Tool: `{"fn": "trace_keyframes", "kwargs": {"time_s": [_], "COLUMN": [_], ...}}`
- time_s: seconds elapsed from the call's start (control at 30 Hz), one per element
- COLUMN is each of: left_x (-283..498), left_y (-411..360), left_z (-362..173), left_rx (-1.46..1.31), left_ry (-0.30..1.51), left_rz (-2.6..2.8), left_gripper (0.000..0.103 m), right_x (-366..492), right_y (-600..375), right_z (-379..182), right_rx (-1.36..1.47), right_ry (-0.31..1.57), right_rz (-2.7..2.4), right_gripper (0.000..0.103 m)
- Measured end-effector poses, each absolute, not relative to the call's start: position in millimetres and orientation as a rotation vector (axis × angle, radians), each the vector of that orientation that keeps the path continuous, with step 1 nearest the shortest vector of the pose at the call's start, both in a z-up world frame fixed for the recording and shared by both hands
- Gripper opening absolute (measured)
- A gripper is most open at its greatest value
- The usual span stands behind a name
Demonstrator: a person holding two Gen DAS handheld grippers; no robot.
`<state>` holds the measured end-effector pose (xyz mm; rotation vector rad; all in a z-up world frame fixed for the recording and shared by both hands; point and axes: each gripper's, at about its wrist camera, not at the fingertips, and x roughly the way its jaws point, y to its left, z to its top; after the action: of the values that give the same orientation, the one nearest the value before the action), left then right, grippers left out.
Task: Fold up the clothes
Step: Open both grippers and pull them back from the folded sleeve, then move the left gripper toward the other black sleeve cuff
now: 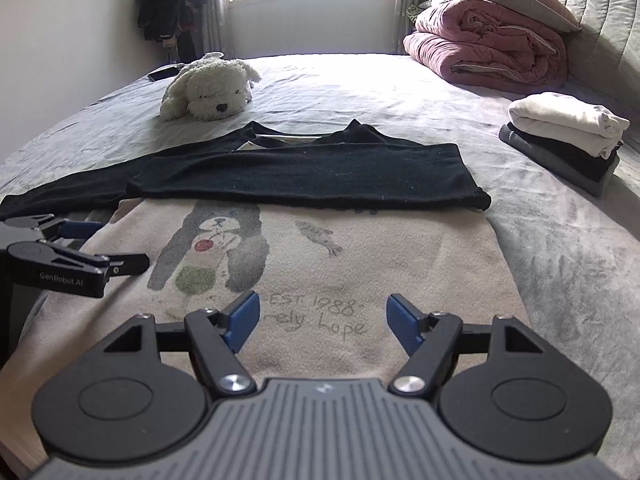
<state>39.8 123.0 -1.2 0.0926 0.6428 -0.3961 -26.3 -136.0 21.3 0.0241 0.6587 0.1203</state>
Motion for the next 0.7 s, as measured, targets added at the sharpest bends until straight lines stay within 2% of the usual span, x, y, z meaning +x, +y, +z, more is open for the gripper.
{"fn": "trace_keyframes", "kwargs": {"time_s": [0.3, 0.57, 0.7], "left_x": [40, 44, 49], "left_y": [122, 123, 129], "left_z": [-1, 0, 6], "left_rx": [0.093, 0.083, 0.053], "left_ry": [0.642, 0.659, 0.672], "left_rz": [-0.396, -0.403, -0.396], "left_gripper": [0.103, 0.103, 0.102], "right_x": [11, 35, 38], "right_y": [-128, -107, -102], "right_z": [36, 32, 31], "right_rx": [0.108, 0.108, 0.088], "right_ry": [0.595, 0.641, 0.644], "right_rz": [0.178, 0.153, 0.149], "right_gripper": [0.079, 0.079, 0.084]}}
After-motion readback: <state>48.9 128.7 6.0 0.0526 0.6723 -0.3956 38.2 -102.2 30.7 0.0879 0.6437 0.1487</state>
